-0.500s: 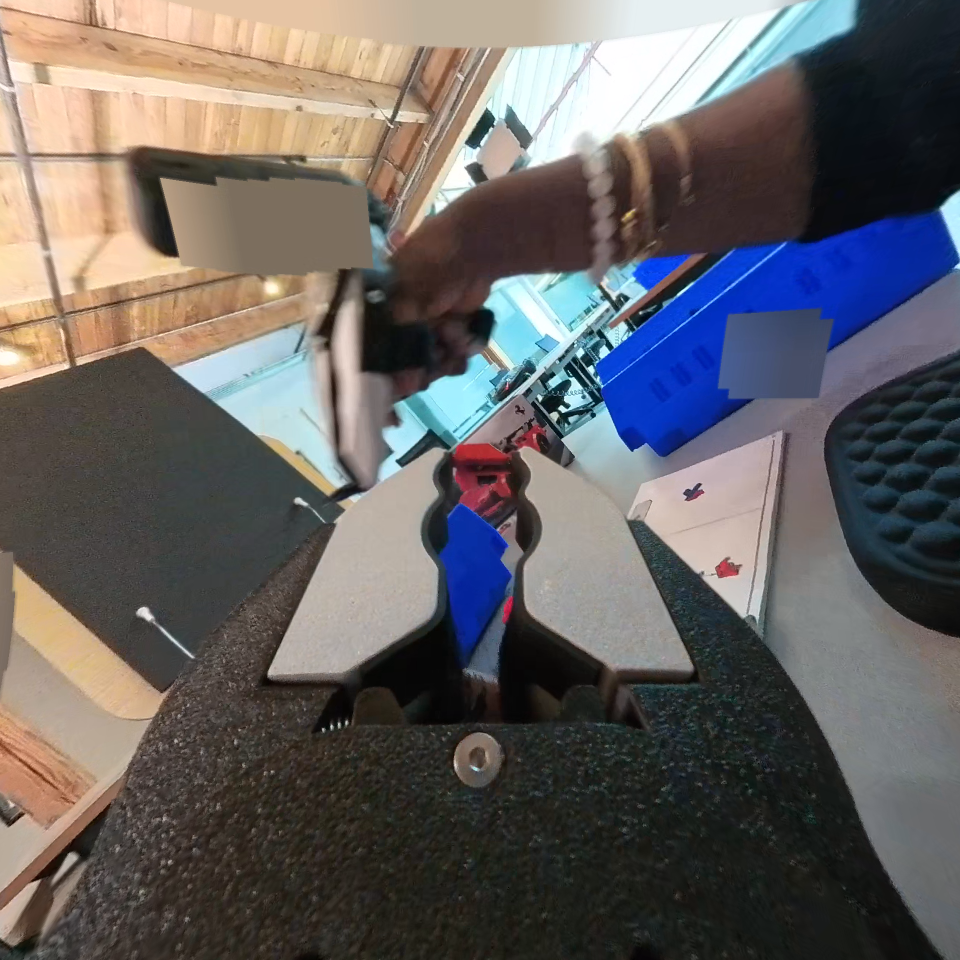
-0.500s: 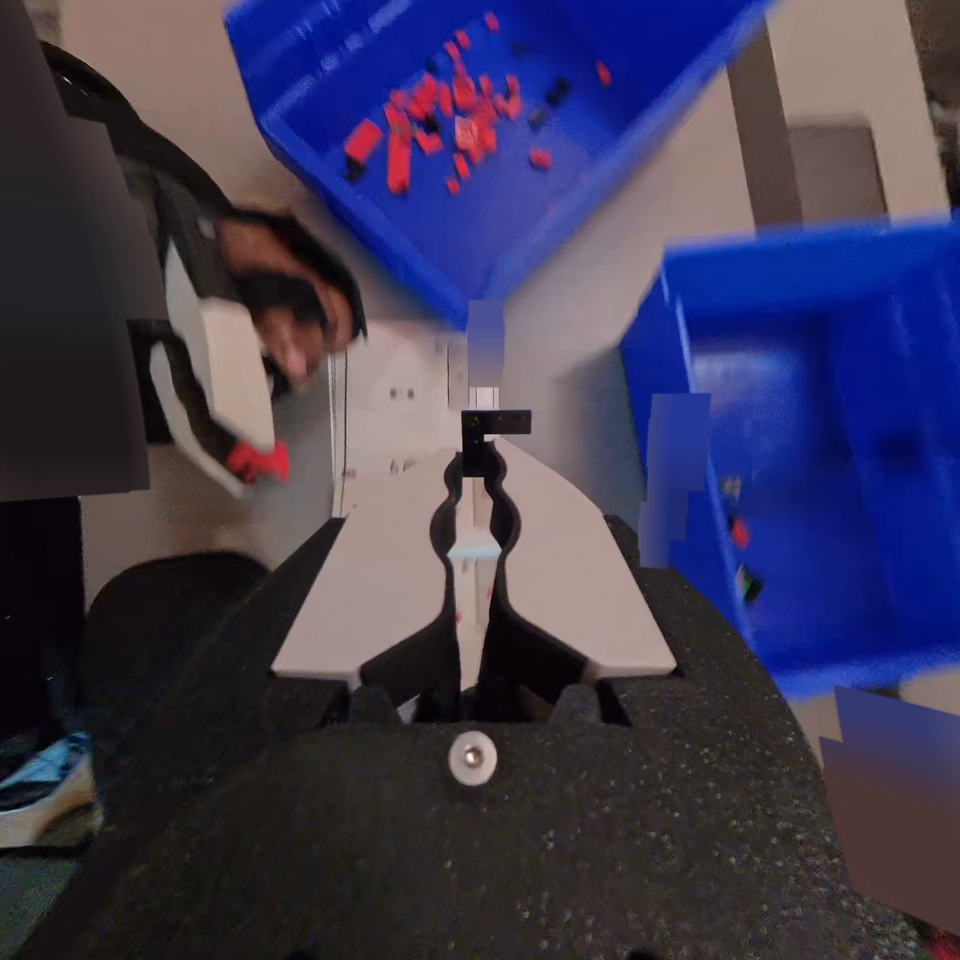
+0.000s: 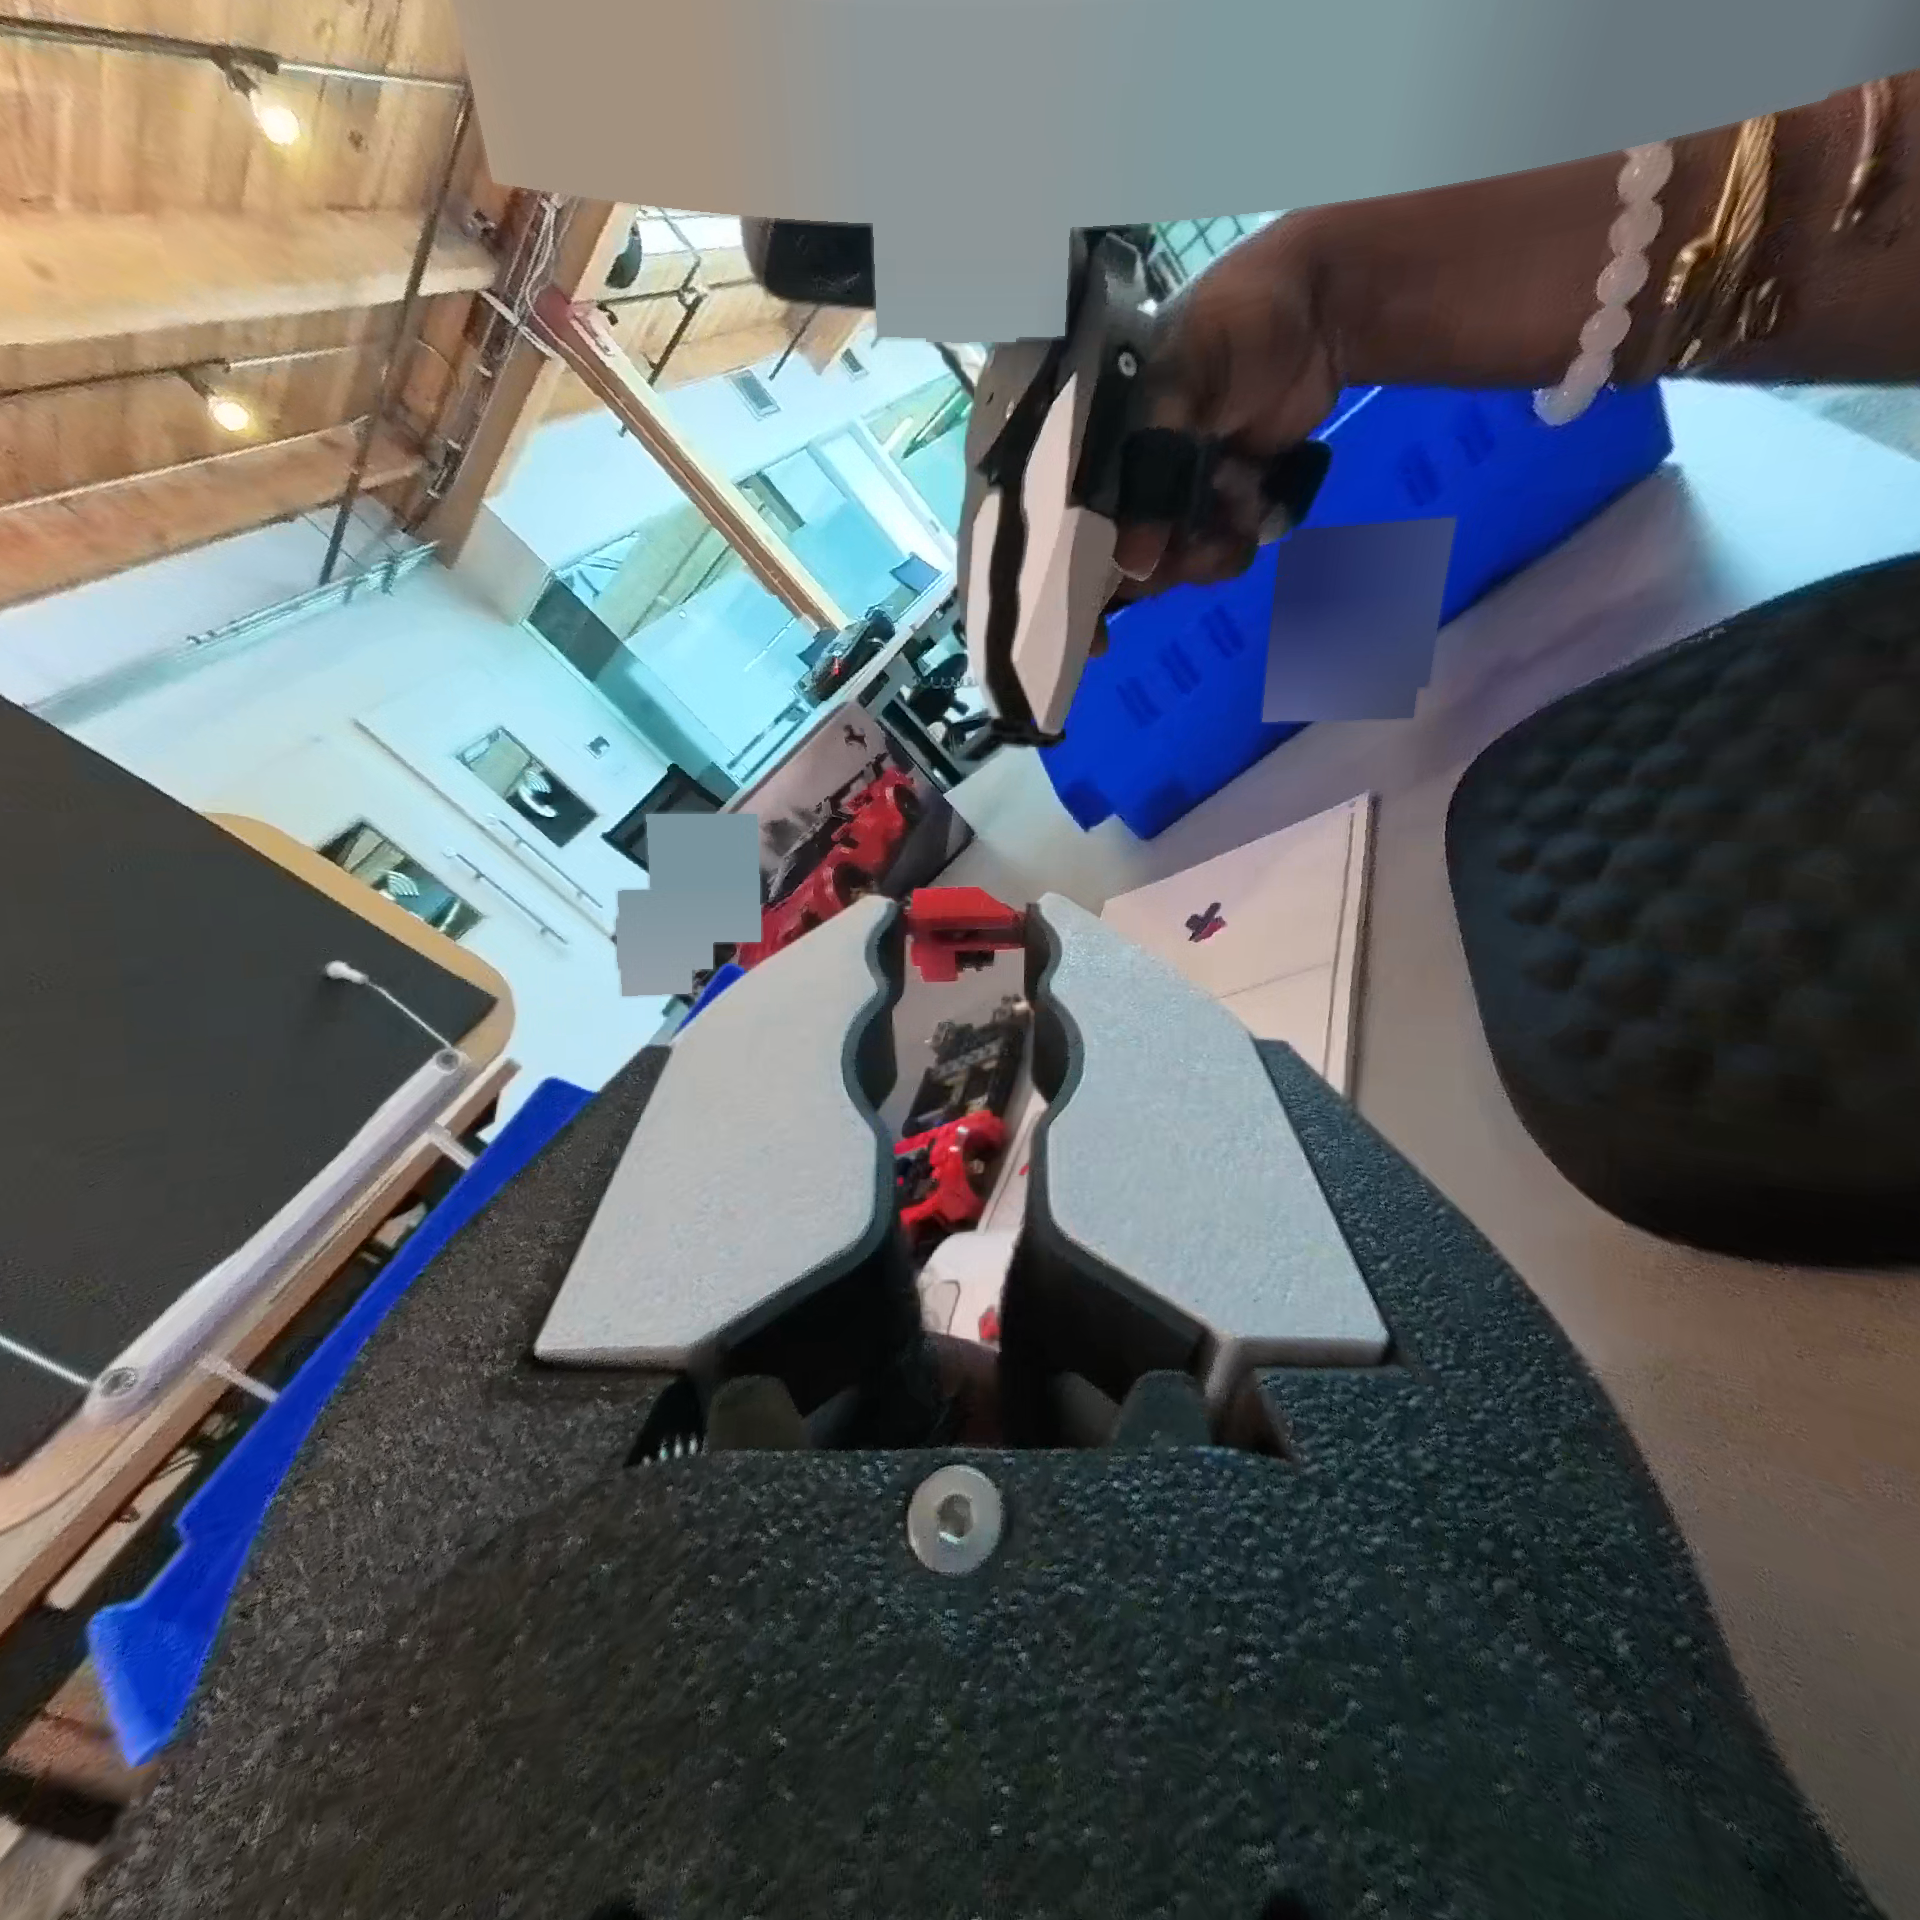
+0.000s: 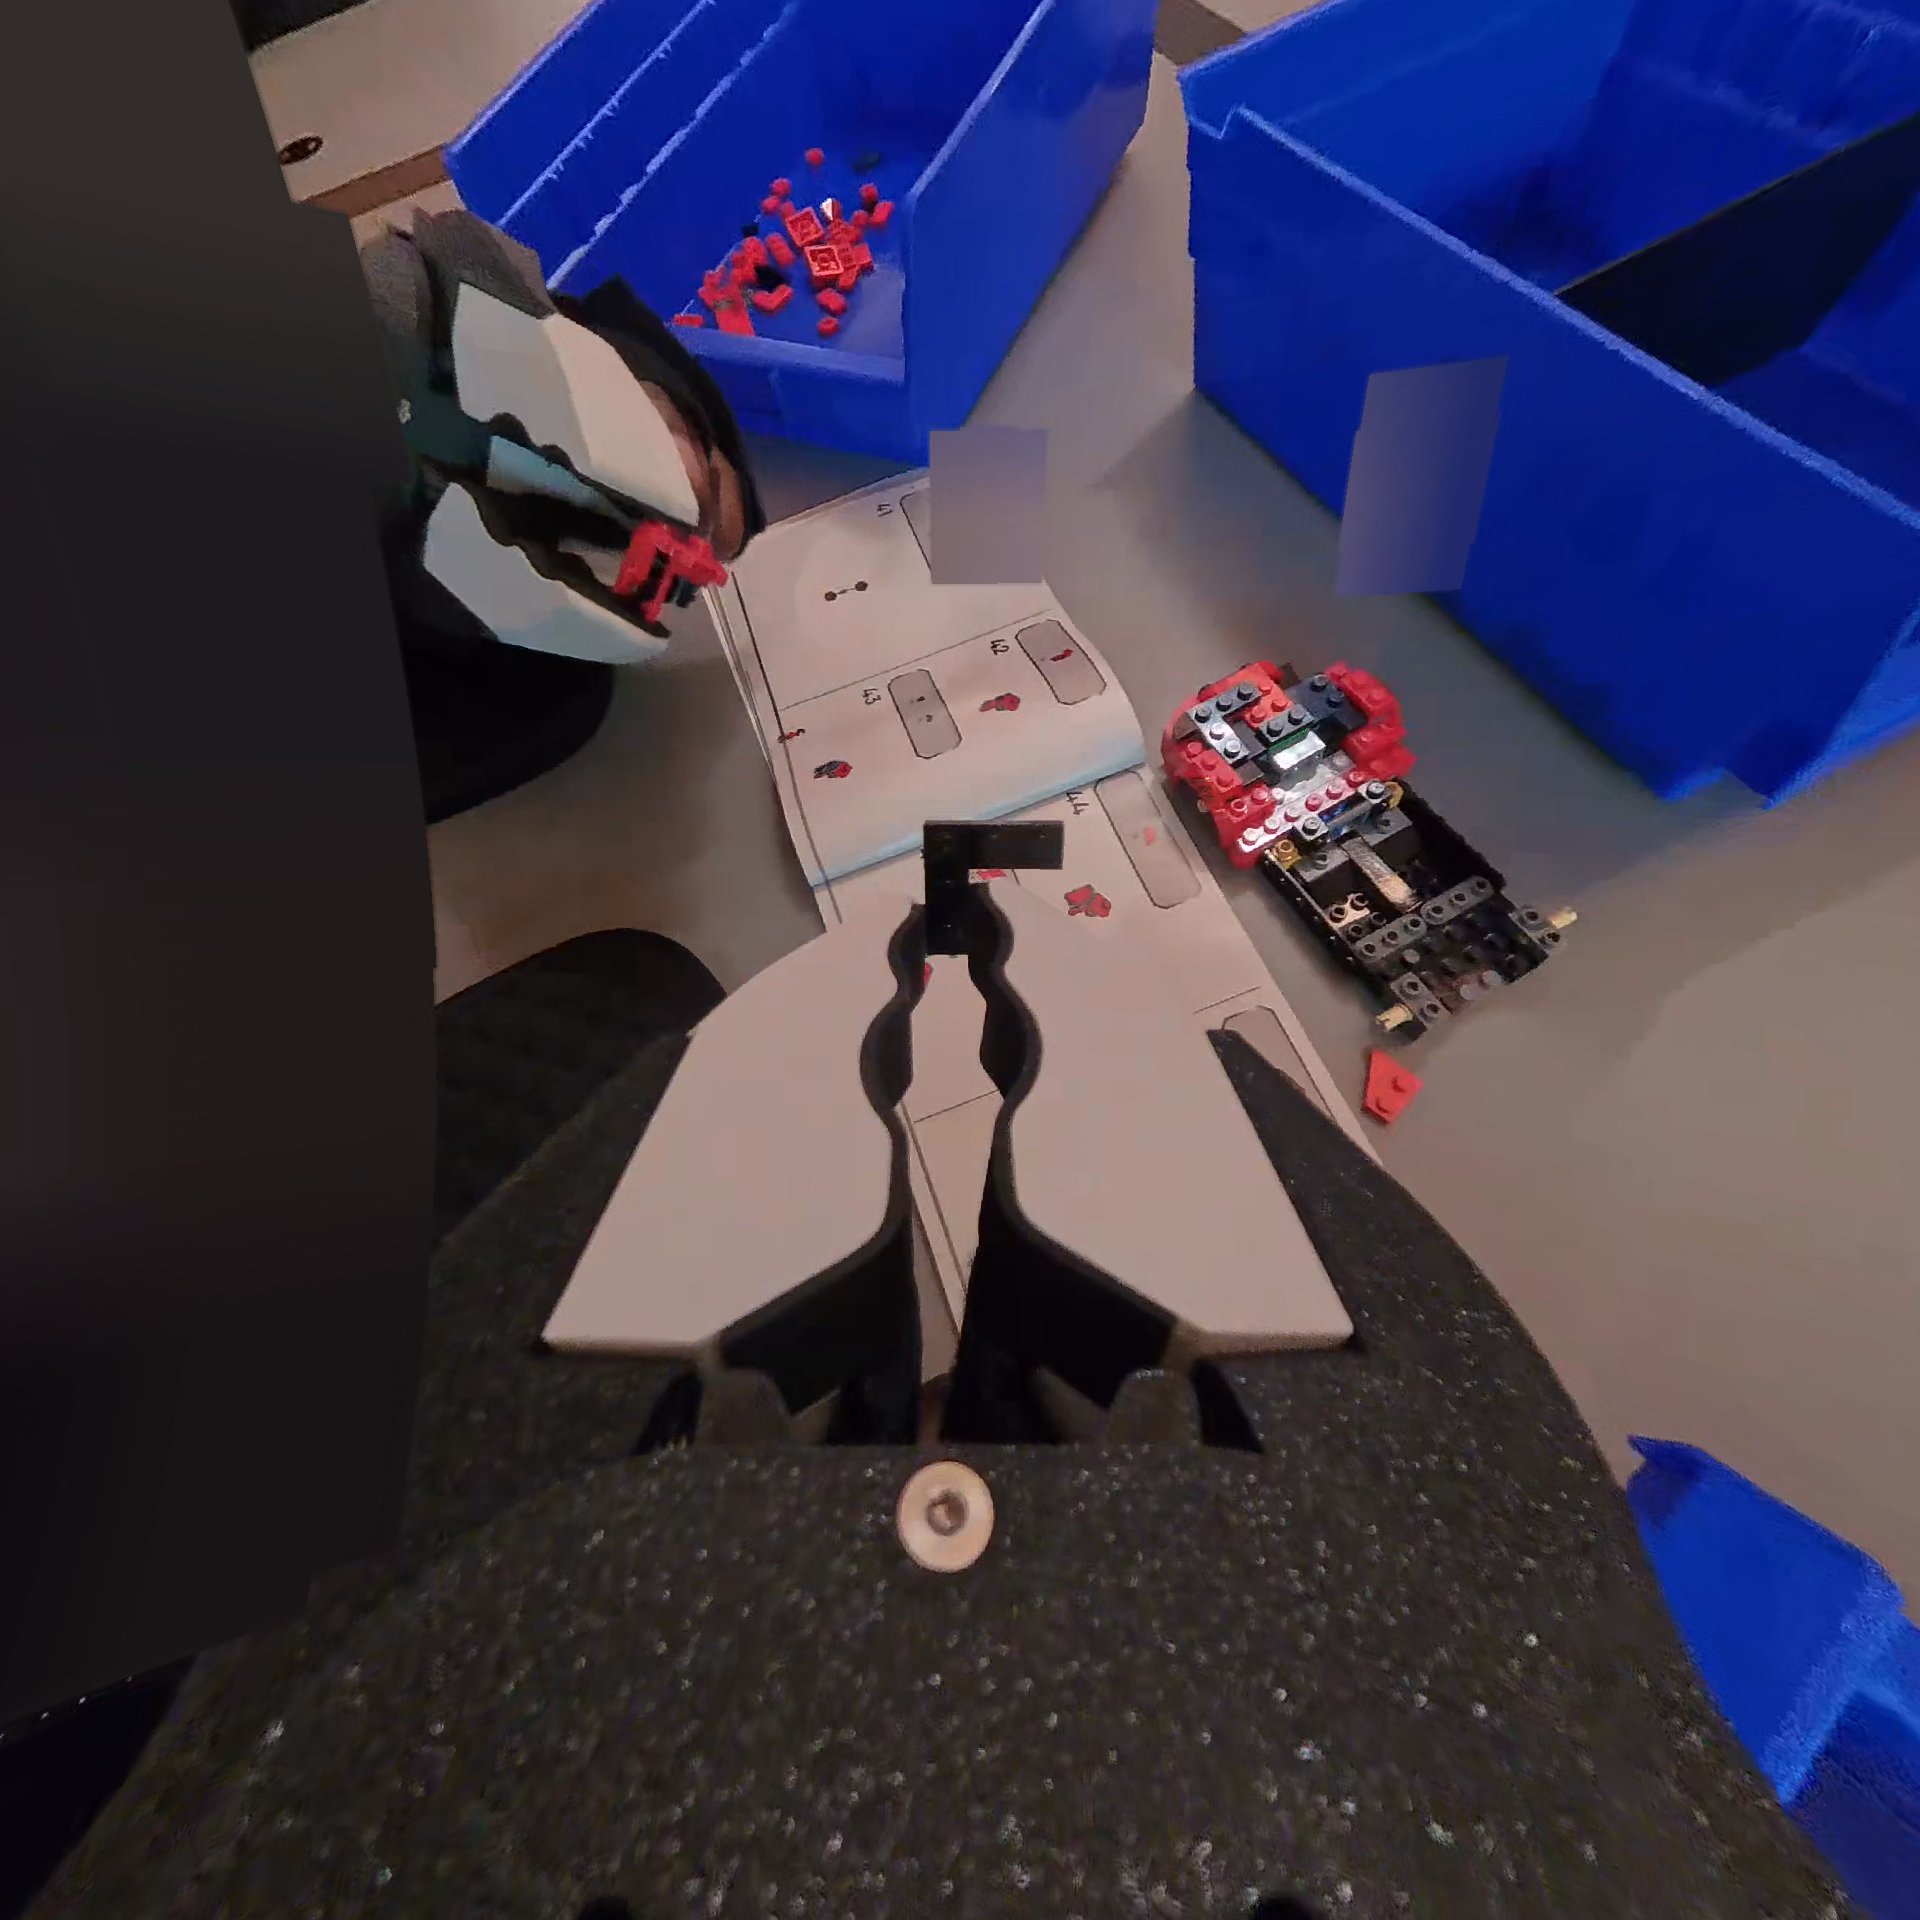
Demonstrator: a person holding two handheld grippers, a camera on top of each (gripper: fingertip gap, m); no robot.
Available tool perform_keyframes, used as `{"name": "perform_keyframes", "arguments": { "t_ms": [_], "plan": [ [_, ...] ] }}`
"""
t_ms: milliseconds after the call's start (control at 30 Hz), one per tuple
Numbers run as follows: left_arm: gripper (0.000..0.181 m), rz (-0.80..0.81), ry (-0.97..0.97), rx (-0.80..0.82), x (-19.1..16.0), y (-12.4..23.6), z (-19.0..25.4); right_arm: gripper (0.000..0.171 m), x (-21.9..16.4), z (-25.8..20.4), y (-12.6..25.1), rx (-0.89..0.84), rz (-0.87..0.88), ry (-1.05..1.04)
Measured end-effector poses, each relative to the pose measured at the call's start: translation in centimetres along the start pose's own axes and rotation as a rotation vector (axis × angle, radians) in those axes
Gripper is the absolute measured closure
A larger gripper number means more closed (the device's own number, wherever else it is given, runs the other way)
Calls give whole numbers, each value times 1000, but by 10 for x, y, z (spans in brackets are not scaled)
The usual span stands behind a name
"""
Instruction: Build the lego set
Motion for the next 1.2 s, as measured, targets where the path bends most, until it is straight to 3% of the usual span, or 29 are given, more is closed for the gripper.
{"name": "perform_keyframes", "arguments": {
  "t_ms": [167, 367, 500, 633, 933, 1200],
  "plan": [
    [161, -10, -108, 23, -12, -4, 2, 163, 8, -6, 8, 11, 63, 33],
    [161, -46, -206, 92, -23, 3, -17, 163, 21, 8, 3, 2, 351, 25],
    [161, -45, -190, 112, -24, 6, -24, 163, 12, 25, -2, -89, 343, 20],
    [161, -52, -179, 86, -28, 4, -19, 163, 5, 28, -18, 9, 372, -10],
    [161, -13, -272, 101, -21, 6, -17, 163, -17, 13, -60, 148, 131, 36],
    [161, 26, -386, 55, -16, 7, -2, 163, -55, 26, -68, -19, -259, -8]
  ]
}}
Point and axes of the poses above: each gripper's, where its closed fingertips meet, y back along the fingers, x out of its top, z = x × y across the jaws, the point moved 3 cm from there along y, back along the fingers, and after that the axes turned 13 degrees about x, right-handed, at the moved point
